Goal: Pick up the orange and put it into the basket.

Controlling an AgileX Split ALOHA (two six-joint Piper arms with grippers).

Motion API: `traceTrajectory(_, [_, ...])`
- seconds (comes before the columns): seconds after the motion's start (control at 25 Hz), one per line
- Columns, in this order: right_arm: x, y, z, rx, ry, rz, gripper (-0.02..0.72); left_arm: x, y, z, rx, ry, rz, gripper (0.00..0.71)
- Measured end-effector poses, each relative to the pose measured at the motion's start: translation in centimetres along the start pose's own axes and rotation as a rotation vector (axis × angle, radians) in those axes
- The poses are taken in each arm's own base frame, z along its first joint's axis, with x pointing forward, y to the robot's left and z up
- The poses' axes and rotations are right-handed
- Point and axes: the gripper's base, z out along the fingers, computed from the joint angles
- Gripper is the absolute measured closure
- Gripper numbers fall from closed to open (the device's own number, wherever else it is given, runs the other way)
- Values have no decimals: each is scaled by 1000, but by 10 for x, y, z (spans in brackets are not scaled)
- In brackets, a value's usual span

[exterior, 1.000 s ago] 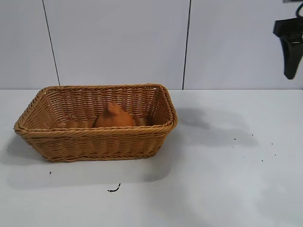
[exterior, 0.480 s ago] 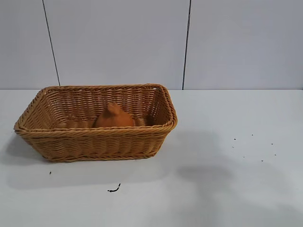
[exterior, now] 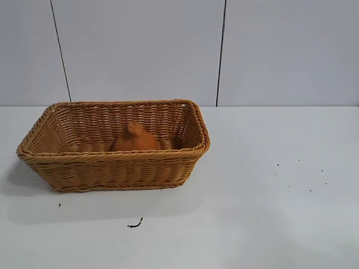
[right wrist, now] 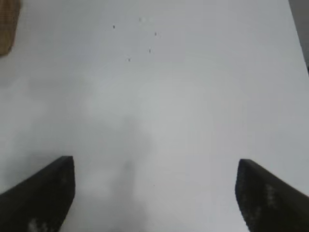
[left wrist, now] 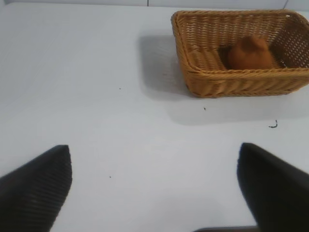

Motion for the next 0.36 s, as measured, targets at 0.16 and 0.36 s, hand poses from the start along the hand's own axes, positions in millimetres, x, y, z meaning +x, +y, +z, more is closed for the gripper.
traceTrajectory(0.16, [3, 0, -6, -2, -40, 2, 80, 0, 0, 0, 0, 0, 0, 44])
traceTrajectory(0.36, [3, 0, -6, -2, -40, 2, 80, 0, 0, 0, 0, 0, 0, 44])
